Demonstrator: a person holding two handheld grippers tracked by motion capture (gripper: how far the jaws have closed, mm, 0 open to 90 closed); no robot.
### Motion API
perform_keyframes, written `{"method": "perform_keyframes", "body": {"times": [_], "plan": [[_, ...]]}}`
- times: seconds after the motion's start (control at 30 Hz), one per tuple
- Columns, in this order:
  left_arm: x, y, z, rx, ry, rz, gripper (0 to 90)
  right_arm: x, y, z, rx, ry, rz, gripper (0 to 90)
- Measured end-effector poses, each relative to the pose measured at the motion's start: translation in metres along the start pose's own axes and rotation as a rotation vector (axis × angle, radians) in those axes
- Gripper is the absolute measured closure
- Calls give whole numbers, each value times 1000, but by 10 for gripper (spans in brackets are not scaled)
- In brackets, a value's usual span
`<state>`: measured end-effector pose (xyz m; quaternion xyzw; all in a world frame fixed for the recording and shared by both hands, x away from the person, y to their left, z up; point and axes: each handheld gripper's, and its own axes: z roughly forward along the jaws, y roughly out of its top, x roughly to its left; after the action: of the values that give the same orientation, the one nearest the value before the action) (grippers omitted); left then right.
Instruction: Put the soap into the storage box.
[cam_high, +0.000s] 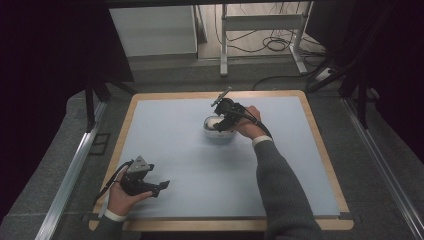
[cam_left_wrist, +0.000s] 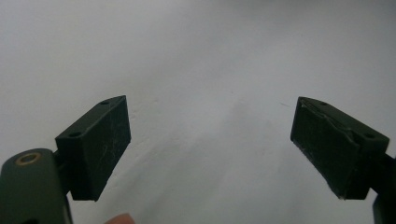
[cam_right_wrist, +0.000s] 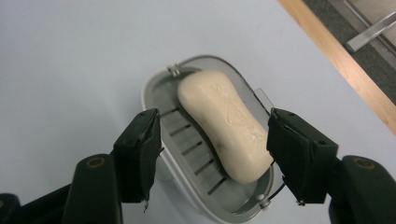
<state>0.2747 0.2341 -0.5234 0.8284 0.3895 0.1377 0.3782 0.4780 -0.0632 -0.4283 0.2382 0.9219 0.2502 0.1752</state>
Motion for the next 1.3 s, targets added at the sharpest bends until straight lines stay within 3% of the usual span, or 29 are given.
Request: {"method": "perform_keyframes", "body": {"times": [0.2,0.43,0.87,1.1,1.3], "plan": [[-2,0,1,2,-1,2,126,13,-15,-24,-80,-8,44,305],[-1,0,1,6,8,3,126,24,-53,-37,-128,6,107,291],[0,-1,3,14,22,0,126,29,-135,-53,-183,-13,223,284],[2,-1,2,17,28,-3,126,36,-175,-62,-189,-44,273,279],[5,-2,0,9,38,-13,126,34,-203,-64,-174,-57,312,279]]}}
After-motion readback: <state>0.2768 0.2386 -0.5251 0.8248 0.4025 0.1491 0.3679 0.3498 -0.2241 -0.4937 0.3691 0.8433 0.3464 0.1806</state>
